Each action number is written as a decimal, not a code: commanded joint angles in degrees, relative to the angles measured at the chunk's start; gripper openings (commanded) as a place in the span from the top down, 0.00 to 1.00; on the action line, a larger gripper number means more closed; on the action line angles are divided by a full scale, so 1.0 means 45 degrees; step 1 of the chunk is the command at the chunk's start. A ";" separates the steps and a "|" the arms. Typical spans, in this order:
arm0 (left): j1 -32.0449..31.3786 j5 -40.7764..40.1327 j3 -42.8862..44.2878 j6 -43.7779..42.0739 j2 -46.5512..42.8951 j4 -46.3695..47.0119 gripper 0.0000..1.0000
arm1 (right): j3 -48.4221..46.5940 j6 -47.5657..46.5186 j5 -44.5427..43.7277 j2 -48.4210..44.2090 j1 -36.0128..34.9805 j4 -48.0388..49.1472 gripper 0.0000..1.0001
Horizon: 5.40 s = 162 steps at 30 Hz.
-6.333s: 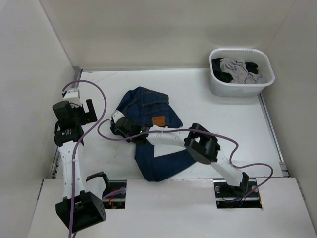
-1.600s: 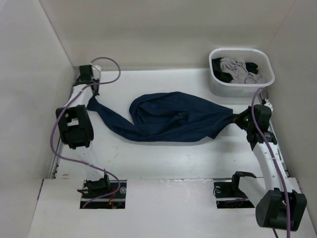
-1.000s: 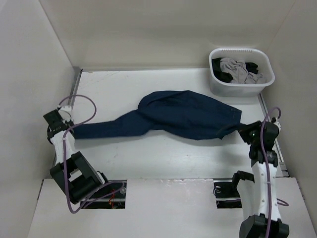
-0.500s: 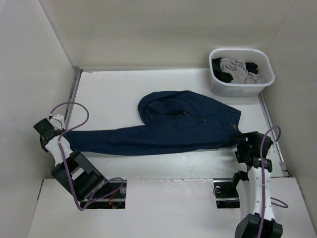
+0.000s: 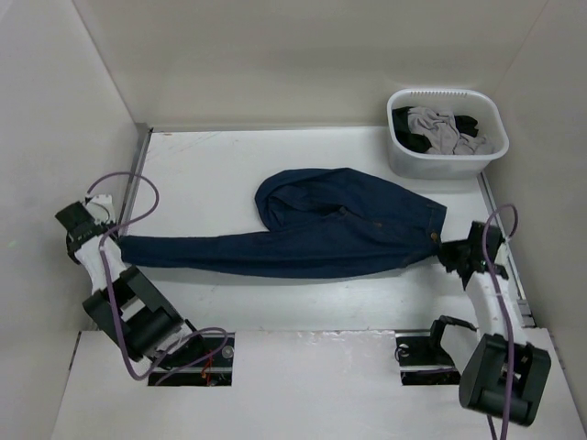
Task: Fold and stack the trousers
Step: Flatten the trousers out
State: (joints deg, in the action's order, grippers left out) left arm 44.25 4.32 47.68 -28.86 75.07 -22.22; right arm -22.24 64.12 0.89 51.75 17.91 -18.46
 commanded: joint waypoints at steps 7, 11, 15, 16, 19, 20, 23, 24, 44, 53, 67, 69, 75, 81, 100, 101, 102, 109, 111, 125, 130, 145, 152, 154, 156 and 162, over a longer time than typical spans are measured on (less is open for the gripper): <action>-0.1854 0.0466 0.5848 0.1590 0.1580 0.0017 0.98 | -0.7069 -0.2412 0.1191 0.1082 0.0345 0.1800 1.00; -0.1854 0.0641 0.4605 0.1103 0.0743 -0.0219 0.98 | -0.4656 -0.1615 0.0760 -0.0421 0.0599 0.1037 0.96; -0.1952 0.0740 0.2008 0.0049 -0.0663 -0.0472 0.98 | -0.1589 0.0045 0.0917 -0.2663 0.1437 0.0121 0.96; -0.1952 0.0740 0.1461 -0.0243 -0.0937 -0.0724 0.98 | -0.0982 0.0377 0.0859 -0.3541 0.1711 -0.0482 0.96; -0.1602 0.0604 -0.0102 -0.1414 -0.1388 -0.1273 0.98 | -0.0370 0.0460 0.0140 -0.5557 0.2240 -0.3271 0.96; -0.1426 0.0507 -0.0591 -0.1882 -0.1505 -0.1351 0.97 | -0.0486 0.0227 -0.0348 -0.5890 0.2144 -0.4093 0.96; -0.1171 0.0234 -0.1082 -0.2509 -0.1916 -0.1565 0.94 | -0.0954 -0.0243 -0.1482 -0.6498 0.2065 -0.5717 0.90; -0.1267 0.0213 -0.1142 -0.2783 -0.1974 -0.1837 0.92 | -0.1208 -0.0283 -0.1892 -0.6480 0.2007 -0.6206 0.86; -0.3884 -0.1855 0.1064 -0.4094 0.1849 0.0578 0.31 | -0.4006 -0.4449 -0.3049 -0.2692 -0.2267 -0.3909 0.00; -0.4313 -0.3229 0.2097 -0.3667 0.4163 0.1793 0.36 | -0.0507 -0.0243 -0.2523 -0.2262 -0.2468 -0.1390 0.42; -1.2906 0.1460 0.8794 0.0182 0.7414 -0.2502 0.00 | -0.5816 -0.8016 -0.1642 0.5584 -0.0689 0.0703 0.00; -1.3395 0.1910 0.9363 0.0766 0.8237 -0.2446 0.00 | -0.6324 -0.8212 -0.1681 0.6620 -0.0709 0.0839 0.00; -1.4529 0.3179 0.9425 0.1842 0.8806 -0.1334 0.00 | -0.7459 -0.7959 -0.1662 0.9201 -0.0709 0.0899 0.00; -1.5116 0.3357 0.9150 0.1940 0.9664 -0.1858 0.34 | -0.7948 -0.7979 -0.1195 0.9789 -0.0728 0.0938 0.01; -1.2869 -0.2286 1.0616 -0.2914 0.5510 0.1031 1.00 | -0.6212 -0.7452 0.0018 0.5632 -0.1000 0.2832 1.00; -1.3025 -0.2365 1.0325 -0.3637 0.5119 0.0954 1.00 | -0.6017 -0.7355 0.0018 0.5378 -0.1118 0.2852 1.00; -1.3258 -0.2404 0.9936 -0.4360 0.4728 0.0856 1.00 | -0.5841 -0.7296 0.0018 0.5144 -0.1196 0.2871 1.00; -1.4684 -0.3420 0.5076 -0.7221 0.2130 -0.0742 0.99 | -0.4376 -0.7080 0.0193 0.3561 -0.1528 0.2930 0.99; -1.5134 -0.3362 0.3688 -0.6772 0.1621 -0.1913 0.98 | -0.4043 -0.7158 0.0447 0.3384 -0.1704 0.2969 0.86; -1.3439 -0.3303 0.2389 -0.2201 0.1519 -0.2095 0.96 | -0.3167 -0.4837 -0.1562 0.3308 -0.3502 0.1679 0.00; -1.2481 -0.3069 0.5004 -0.1751 0.3041 -0.1801 0.96 | -0.2675 -0.4054 -0.1643 0.4179 -0.3482 0.2556 0.00; -1.1734 -0.3206 0.9368 -0.1632 0.5860 -0.3361 0.96 | -0.0214 -0.2177 -0.1759 -0.4106 0.1025 -0.2722 0.97; -1.4371 -0.0515 0.5991 -0.2570 0.3965 -0.7322 0.80 | -0.1150 -0.0459 -0.3124 -0.5485 0.0153 -0.5409 0.00; -1.4743 0.0325 0.5345 -0.2823 0.3691 -0.8532 0.68 | -0.1715 -0.0750 -0.3942 -0.5348 -0.0413 -0.5274 0.00; -1.4609 0.1068 0.5244 -0.2942 0.3476 -0.9356 0.56 | -0.2573 -0.1374 -0.4744 -0.4862 -0.1232 -0.4943 0.00; -1.0944 0.2885 0.9045 -0.0314 0.3941 -0.7181 0.42 | -0.5620 -0.6077 -0.7379 -0.0472 -0.6344 -0.2251 0.00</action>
State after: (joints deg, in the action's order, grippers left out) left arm -13.10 10.96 78.06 -37.39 94.24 -62.04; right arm -41.67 48.95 -24.14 42.78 -2.87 -37.67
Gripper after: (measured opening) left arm 0.569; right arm 0.998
